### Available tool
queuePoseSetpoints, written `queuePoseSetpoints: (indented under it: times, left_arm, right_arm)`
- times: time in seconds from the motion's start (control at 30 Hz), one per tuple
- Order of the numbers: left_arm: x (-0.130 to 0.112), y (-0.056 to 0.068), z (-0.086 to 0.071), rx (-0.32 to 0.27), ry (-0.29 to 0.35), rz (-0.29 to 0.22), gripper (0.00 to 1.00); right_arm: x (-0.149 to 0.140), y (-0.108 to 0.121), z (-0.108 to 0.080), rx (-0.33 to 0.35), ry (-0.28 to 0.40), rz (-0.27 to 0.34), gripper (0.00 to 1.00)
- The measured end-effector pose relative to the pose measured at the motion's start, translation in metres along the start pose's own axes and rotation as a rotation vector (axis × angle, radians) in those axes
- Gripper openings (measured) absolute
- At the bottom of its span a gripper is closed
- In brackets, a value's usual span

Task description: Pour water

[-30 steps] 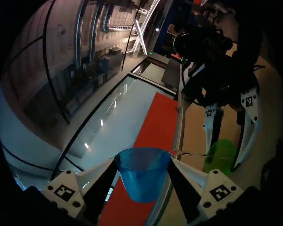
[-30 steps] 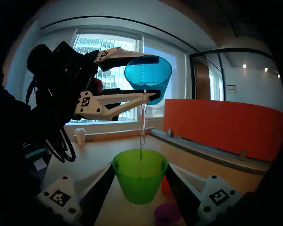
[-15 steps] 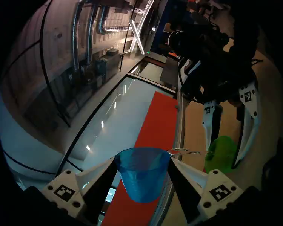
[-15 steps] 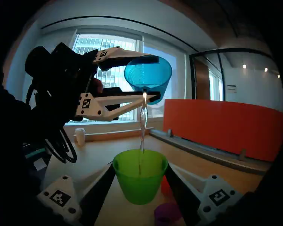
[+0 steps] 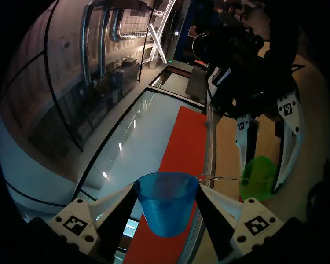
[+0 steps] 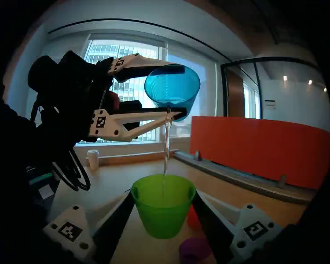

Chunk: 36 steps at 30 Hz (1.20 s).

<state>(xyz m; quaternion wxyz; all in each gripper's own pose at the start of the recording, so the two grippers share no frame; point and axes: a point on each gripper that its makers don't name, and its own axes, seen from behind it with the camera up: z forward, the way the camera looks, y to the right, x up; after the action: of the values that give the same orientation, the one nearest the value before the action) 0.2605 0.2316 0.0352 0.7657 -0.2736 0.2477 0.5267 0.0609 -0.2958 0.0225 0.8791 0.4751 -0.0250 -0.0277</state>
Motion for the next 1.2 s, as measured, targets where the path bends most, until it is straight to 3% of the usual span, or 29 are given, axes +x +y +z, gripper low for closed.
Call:
queuePoseSetpoints:
  times: [1.2]
  left_arm:
    - [0.0037,-0.0053,-0.0004,0.006,0.003,0.088,0.88]
  right_arm:
    - [0.0022,0.0057,0.0010,-0.004,0.005,-0.005,0.91]
